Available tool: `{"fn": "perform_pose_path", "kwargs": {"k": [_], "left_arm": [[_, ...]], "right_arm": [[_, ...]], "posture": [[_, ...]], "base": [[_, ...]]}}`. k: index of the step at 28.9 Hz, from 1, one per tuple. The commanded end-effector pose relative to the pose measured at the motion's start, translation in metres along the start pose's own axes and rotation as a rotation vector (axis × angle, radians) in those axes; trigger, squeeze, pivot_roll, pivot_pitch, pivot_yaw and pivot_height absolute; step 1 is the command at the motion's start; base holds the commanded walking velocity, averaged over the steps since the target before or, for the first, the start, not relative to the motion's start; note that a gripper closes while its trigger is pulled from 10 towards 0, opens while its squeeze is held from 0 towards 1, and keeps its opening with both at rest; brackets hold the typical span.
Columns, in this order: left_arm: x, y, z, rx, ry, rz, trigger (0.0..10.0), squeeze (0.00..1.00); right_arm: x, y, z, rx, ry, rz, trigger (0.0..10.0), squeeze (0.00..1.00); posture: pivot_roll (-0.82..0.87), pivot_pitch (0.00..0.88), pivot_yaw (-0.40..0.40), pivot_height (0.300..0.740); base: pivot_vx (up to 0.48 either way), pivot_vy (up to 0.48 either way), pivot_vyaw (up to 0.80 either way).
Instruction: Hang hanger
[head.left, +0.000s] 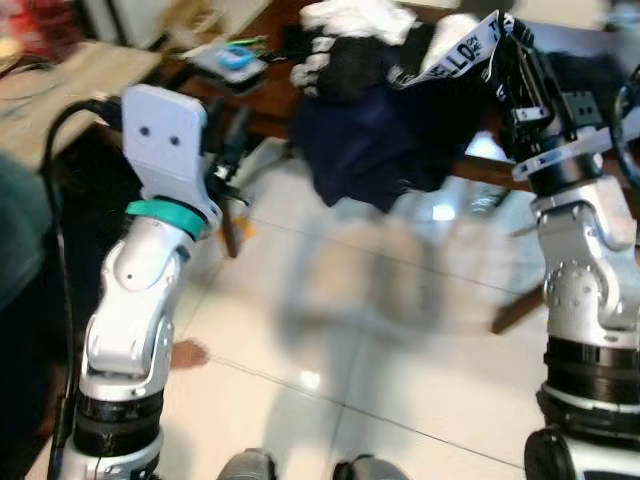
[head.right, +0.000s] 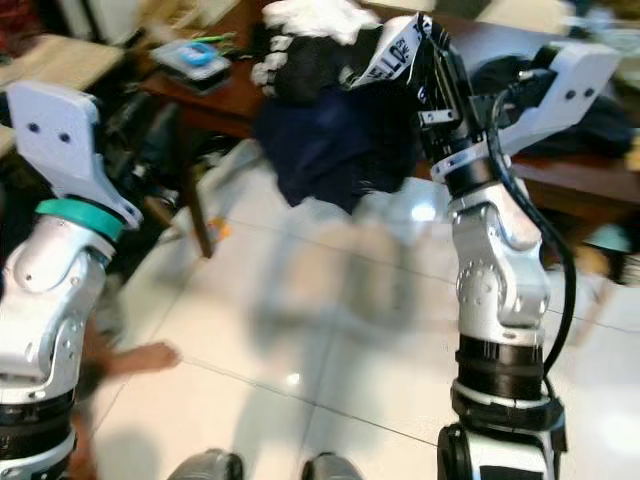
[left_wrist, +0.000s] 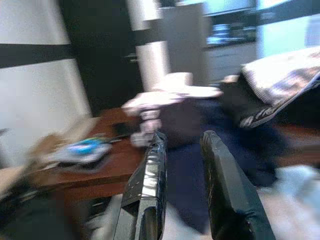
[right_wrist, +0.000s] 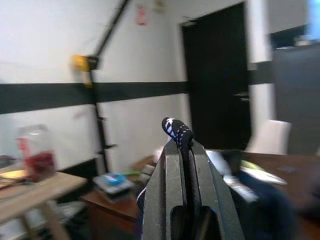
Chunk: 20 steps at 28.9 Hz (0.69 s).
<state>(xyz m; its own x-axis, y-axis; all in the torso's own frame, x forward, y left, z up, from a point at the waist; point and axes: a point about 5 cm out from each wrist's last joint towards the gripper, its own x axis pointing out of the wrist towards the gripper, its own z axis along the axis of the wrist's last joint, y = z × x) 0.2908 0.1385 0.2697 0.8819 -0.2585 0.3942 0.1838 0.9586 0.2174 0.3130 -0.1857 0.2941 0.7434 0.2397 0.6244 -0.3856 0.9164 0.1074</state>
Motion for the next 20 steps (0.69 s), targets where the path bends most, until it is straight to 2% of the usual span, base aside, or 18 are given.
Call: {"fn": "perform_pose_path", "kwargs": {"k": [1, 3, 4, 7, 10, 12, 16, 17, 19, 20], "left_arm": [[-0.003, -0.004, -0.001, -0.005, 0.011, -0.028, 10.0, 0.0], [-0.008, -0.013, -0.007, -0.017, 0.038, -0.094, 10.0, 0.0], [-0.008, -0.013, -0.007, -0.017, 0.038, -0.094, 10.0, 0.0], [-0.017, -0.022, -0.023, -0.03, 0.109, -0.152, 10.0, 0.0], [-0.02, -0.025, -0.031, -0.031, 0.141, -0.165, 10.0, 0.0], [-0.032, -0.028, -0.059, -0.026, 0.258, -0.167, 10.0, 0.0], [-0.032, -0.028, -0.059, -0.026, 0.258, -0.167, 10.0, 0.0], [-0.043, -0.029, -0.084, -0.017, 0.356, -0.152, 10.0, 0.0], [-0.043, -0.029, -0.084, -0.017, 0.356, -0.152, 10.0, 0.0], [-0.055, -0.029, -0.106, 0.004, 0.446, -0.13, 10.0, 0.0]], "right_arm": [[-0.003, -0.003, -0.003, -0.012, 0.017, -0.014, 10.0, 0.0], [-0.009, -0.005, -0.013, -0.006, 0.059, -0.02, 10.0, 0.0], [-0.009, -0.005, -0.013, -0.006, 0.059, -0.02, 10.0, 0.0], [-0.026, -0.003, -0.039, 0.029, 0.161, -0.024, 10.0, 0.0], [-0.033, -0.001, -0.05, 0.038, 0.204, -0.024, 10.0, 0.0], [-0.058, 0.012, -0.084, 0.03, 0.349, 0.02, 10.0, 0.0], [-0.058, 0.012, -0.084, 0.03, 0.349, 0.02, 10.0, 0.0], [-0.08, 0.023, -0.111, 0.025, 0.463, 0.056, 10.0, 0.0], [-0.08, 0.023, -0.111, 0.025, 0.463, 0.056, 10.0, 0.0], [-0.103, 0.032, -0.134, 0.022, 0.567, 0.083, 10.0, 0.0]], "posture": [[0.05, 0.051, 0.024, 0.74], [0.05, 0.052, 0.022, 0.74], [0.05, 0.052, 0.022, 0.74], [0.05, 0.052, 0.022, 0.74], [0.05, 0.052, 0.022, 0.74], [0.05, 0.053, 0.021, 0.74], [0.05, 0.053, 0.021, 0.74], [0.04, 0.053, 0.022, 0.74], [0.04, 0.053, 0.022, 0.74], [0.04, 0.053, 0.022, 0.74]], "base": [[0.0, 0.0, -0.8], [0.0, 0.0, -0.79], [0.0, 0.0, -0.79], [0.0, 0.0, -0.79], [0.0, 0.0, -0.78], [0.0, 0.0, -0.78], [0.0, 0.0, -0.78], [0.0, 0.0, -0.78], [0.0, 0.0, -0.78], [0.0, 0.0, -0.78]]}}
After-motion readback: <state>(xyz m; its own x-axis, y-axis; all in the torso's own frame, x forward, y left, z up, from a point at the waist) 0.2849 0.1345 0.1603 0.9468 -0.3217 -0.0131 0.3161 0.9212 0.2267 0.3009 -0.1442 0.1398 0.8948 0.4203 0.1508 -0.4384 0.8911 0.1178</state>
